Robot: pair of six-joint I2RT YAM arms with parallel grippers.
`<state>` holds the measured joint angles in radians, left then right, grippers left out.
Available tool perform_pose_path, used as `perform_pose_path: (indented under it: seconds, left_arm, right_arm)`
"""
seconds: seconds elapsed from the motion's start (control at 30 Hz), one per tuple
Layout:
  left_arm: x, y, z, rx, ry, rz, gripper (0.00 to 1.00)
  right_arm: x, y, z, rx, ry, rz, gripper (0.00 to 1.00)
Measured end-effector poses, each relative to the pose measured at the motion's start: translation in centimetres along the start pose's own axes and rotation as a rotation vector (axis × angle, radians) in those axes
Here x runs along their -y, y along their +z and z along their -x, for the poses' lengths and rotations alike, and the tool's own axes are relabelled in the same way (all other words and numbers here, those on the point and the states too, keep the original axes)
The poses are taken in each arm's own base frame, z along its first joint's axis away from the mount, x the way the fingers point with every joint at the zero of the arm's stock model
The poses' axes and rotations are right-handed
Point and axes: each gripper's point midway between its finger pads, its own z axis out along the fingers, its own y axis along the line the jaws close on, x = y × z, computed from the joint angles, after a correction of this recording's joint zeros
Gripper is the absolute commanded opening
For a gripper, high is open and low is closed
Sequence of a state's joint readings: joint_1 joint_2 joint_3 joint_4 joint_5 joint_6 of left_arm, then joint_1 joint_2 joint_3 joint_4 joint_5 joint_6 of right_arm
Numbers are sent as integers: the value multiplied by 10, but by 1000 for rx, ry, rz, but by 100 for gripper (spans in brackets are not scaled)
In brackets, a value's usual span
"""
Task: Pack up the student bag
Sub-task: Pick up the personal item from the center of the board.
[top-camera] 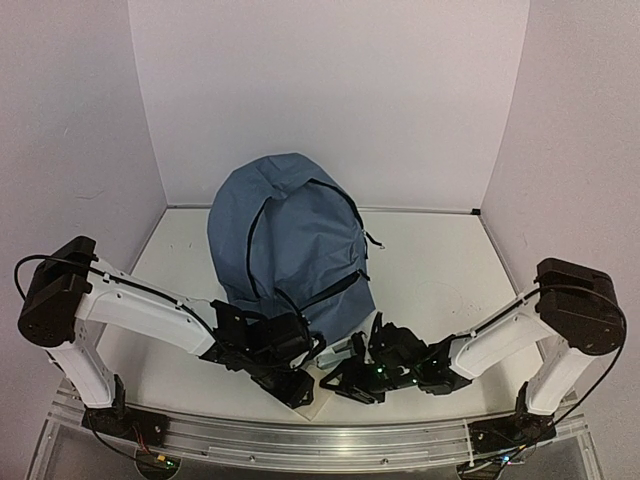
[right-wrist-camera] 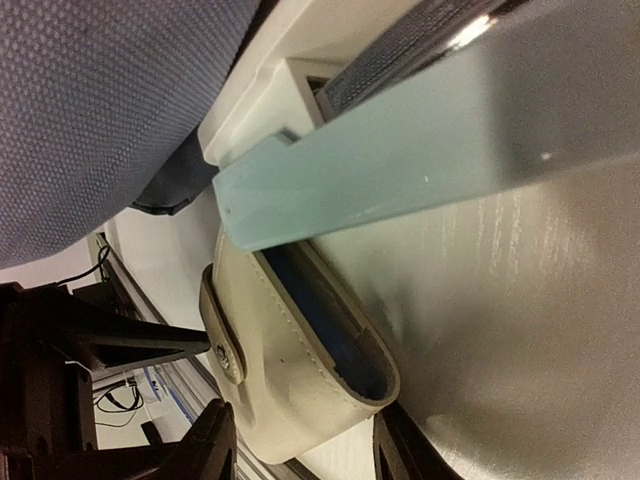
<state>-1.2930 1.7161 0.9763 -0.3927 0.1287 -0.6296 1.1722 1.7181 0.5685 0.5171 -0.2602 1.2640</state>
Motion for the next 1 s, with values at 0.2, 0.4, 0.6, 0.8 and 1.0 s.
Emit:
perform_pose_path:
  seconds: [0.2, 0.4, 0.6, 0.8, 1.0]
  left_arm:
    - [1, 0, -1, -5, 0, -4, 46]
    - [2, 0, -1, -6, 0, -8, 46]
    - [2, 0, 0, 0, 0, -7, 55]
    - [5, -18, 4, 35, 0, -17, 70]
    - [27, -68, 27, 137, 18, -65, 85]
  right_arm:
    - [-1, 7, 4, 4, -7, 4, 27]
    - [4, 10, 11, 14, -13, -6, 0]
    - [1, 7, 15, 36, -19, 3, 0]
    - [-20, -33, 23, 110, -43, 74, 0]
    - [-51, -89, 31, 193, -118, 120, 0]
